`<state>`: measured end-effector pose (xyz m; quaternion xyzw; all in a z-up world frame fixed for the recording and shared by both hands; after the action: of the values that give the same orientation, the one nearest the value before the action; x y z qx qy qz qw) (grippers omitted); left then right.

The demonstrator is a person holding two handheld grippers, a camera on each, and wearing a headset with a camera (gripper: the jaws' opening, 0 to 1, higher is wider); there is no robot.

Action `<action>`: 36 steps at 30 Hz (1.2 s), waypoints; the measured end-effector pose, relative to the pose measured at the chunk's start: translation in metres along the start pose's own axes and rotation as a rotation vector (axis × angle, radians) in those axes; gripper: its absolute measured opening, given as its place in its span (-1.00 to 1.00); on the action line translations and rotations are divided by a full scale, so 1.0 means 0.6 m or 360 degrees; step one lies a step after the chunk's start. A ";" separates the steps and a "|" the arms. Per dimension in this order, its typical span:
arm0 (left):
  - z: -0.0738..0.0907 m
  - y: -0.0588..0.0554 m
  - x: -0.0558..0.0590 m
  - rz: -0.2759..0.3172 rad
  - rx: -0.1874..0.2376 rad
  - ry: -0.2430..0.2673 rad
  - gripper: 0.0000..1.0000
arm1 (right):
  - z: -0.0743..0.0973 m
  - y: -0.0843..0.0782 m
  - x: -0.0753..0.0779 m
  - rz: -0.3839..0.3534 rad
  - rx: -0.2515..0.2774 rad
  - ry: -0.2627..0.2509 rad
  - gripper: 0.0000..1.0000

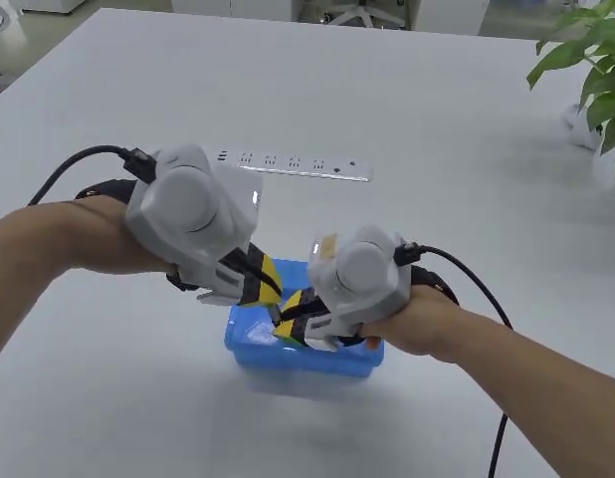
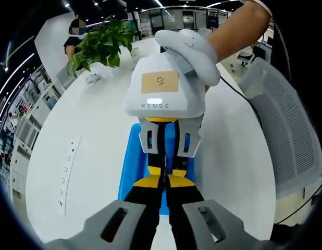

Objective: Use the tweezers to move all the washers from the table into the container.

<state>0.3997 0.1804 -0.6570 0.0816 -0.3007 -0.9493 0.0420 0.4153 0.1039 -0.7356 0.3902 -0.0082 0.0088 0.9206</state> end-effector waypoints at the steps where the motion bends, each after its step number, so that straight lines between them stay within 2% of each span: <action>1: 0.000 0.000 0.000 0.0000 -0.0001 -0.0001 -0.87 | 0.000 0.000 -0.001 0.0002 -0.0001 0.0001 -0.78; 21: 0.008 0.006 0.005 -0.0010 0.0000 0.0002 -0.88 | 0.008 0.005 -0.005 0.0020 0.0009 -0.0008 -0.77; 36: 0.043 0.027 0.016 -0.0038 0.0017 0.0034 -0.88 | 0.038 0.027 -0.019 0.0085 0.0079 -0.0049 -0.83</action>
<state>0.3861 0.1804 -0.6280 0.0956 -0.3042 -0.9472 0.0335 0.4031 0.0985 -0.7085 0.4126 -0.0326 0.0277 0.9099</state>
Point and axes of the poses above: the centre of the closed fingertips' face, and the gripper's own axes: z roughly backward along the fingers, x roughly to its right, y roughly out of its top, the point moved 8 cm from there along z, roughly backward along the fingers, and after that the axes turned 1 degree about -x, right-handed, at the moved point
